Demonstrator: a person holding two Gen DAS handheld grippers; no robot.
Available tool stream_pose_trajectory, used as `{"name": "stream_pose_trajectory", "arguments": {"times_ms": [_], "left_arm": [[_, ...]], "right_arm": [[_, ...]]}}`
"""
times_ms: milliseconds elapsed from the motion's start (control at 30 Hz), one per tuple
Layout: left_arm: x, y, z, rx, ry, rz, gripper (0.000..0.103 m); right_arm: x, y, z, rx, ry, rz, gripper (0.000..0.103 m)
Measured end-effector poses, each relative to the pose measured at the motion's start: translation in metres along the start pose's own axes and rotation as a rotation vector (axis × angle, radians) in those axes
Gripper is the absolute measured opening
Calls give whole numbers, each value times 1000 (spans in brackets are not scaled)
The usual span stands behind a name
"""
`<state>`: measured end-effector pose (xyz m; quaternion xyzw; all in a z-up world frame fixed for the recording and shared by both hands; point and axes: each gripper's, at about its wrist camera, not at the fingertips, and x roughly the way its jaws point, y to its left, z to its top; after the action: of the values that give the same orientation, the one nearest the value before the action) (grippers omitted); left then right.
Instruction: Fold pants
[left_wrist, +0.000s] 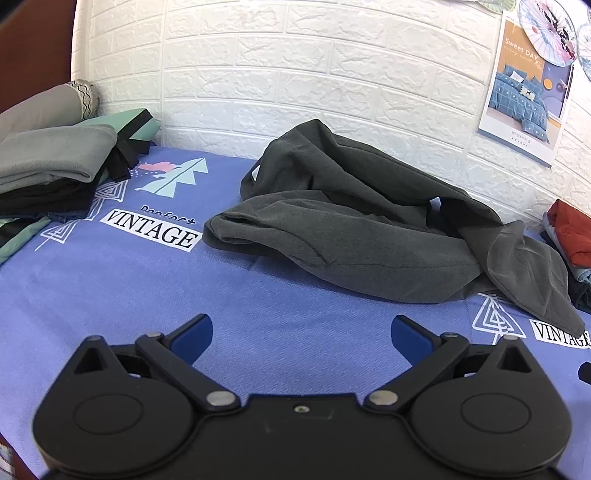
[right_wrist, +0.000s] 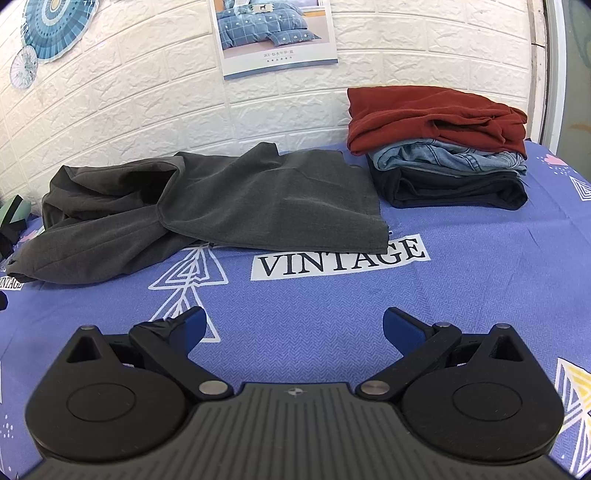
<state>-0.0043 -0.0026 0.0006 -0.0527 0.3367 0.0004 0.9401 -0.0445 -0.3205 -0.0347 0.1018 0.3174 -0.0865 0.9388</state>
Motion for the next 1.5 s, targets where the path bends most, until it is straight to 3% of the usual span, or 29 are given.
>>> {"name": "stream_pose_trajectory", "arguments": {"times_ms": [1067, 1300, 1500], "left_arm": [[11, 3, -1, -2, 28, 9, 103], [34, 39, 25, -48, 4, 24, 103], [56, 70, 49, -153, 29, 4, 103]], "right_arm": [[7, 2, 0, -7, 18, 4, 103], [22, -19, 16, 4, -22, -12, 103], [69, -43, 45, -3, -28, -59, 103]]}}
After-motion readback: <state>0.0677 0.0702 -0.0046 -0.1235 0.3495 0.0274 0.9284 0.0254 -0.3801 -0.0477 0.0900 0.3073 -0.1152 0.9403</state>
